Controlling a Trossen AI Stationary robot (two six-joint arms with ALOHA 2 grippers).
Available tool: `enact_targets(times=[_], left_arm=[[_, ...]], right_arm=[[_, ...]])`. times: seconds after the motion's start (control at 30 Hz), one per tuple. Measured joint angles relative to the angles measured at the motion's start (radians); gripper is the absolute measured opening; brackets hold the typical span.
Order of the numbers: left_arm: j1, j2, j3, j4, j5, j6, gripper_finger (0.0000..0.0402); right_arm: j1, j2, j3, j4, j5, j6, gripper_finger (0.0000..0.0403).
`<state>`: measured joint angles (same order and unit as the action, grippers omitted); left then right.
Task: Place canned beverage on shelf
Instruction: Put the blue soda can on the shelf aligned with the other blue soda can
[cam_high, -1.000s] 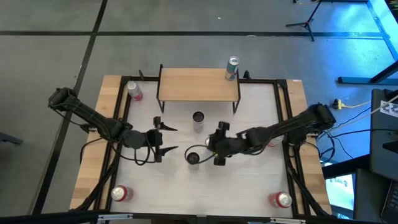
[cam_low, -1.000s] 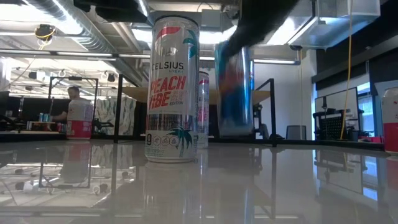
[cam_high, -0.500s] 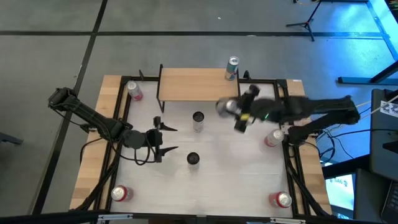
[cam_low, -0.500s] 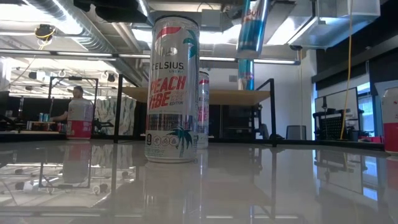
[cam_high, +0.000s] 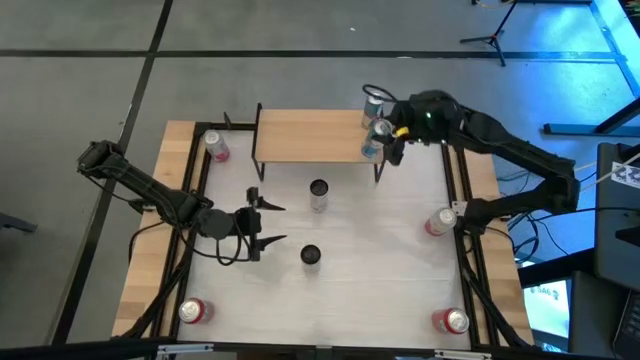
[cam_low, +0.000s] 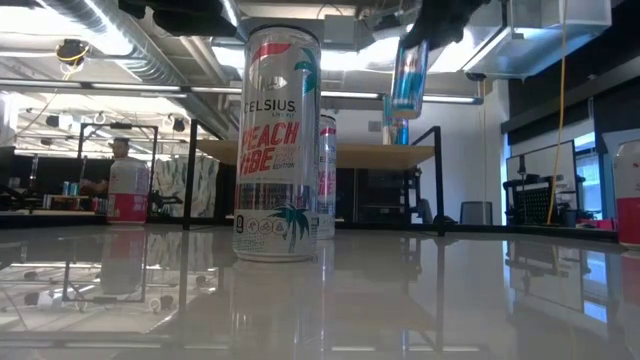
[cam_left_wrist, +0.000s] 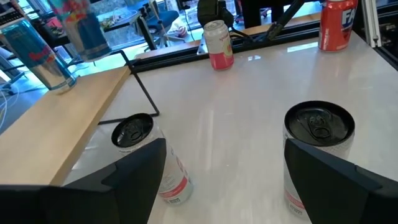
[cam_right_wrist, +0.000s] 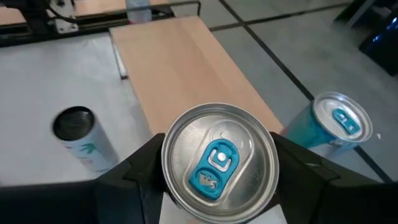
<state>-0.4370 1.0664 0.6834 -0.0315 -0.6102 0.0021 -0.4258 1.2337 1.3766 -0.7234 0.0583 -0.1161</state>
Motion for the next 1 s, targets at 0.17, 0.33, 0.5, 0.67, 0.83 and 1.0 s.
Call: enact_targets(times=[0.17,0.33,0.5,0.67,0.83,1.0], left_arm=[[0.0,0.0,0.0,0.0,0.0,0.0,0.0318],[0.0,0.0,0.0,0.0,0.0,0.0,0.0318],[0.0,0.0,0.0,0.0,0.0,0.001,0.0318],[0.0,0.0,0.0,0.0,-0.001,0.008,0.0318],[0.0,0.0,0.0,0.0,-0.001,0.008,0.0318],[0.0,0.0,0.0,0.0,-0.001,0.009,0.0318]], right_arm=[[-0.066,0.044,0.0,0.022,-0.049,-0.033,0.0223],[-0.1,0.088,0.0,0.015,-0.061,-0.072,0.0223],[-0.127,0.121,0.0,0.008,-0.12,-0.118,0.0223],[-0.146,0.125,0.0,-0.015,-0.175,-0.188,0.0223],[-0.159,0.125,0.0,-0.011,-0.196,-0.211,0.0223],[-0.17,0.144,0.002,-0.003,-0.195,-0.227,0.0236]])
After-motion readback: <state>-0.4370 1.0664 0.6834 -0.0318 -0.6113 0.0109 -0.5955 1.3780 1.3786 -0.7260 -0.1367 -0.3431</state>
